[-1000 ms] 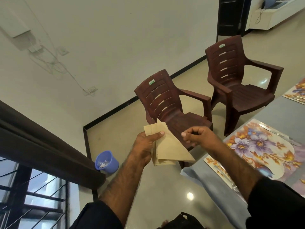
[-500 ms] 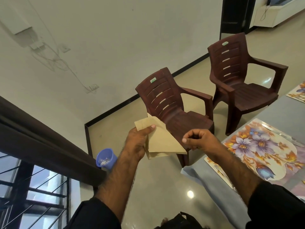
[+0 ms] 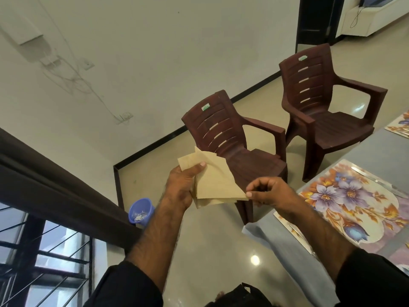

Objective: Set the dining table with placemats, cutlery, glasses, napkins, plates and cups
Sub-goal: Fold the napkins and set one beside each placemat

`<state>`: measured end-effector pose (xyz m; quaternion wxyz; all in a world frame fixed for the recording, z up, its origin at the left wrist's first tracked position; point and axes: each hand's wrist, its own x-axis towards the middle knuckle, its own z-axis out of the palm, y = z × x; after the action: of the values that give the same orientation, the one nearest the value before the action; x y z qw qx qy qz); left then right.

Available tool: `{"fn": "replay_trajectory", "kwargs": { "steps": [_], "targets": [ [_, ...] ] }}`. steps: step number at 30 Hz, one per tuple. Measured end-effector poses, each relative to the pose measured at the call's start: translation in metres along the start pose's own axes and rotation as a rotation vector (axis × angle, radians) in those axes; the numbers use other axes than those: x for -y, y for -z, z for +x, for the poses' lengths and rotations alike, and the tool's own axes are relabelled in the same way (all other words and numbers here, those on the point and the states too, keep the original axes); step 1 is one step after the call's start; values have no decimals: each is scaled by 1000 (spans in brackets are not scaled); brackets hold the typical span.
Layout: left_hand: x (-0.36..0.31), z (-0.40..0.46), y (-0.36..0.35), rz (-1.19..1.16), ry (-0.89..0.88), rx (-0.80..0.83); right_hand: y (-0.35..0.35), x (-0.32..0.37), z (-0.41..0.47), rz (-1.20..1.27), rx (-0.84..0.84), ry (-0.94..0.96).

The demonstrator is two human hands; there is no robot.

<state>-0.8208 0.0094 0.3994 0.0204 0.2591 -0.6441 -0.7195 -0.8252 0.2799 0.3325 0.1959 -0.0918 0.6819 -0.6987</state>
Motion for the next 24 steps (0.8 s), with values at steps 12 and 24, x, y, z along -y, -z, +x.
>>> {"fn": "replay_trajectory", "kwargs": {
  "steps": [12, 24],
  "targets": [
    [5, -2, -32, 102, -3, 84, -20, 27, 16, -61, -45, 55],
    [10, -19, -45, 162, 49, 148, -11, 43, 15, -71, 59, 16]
  ]
}}
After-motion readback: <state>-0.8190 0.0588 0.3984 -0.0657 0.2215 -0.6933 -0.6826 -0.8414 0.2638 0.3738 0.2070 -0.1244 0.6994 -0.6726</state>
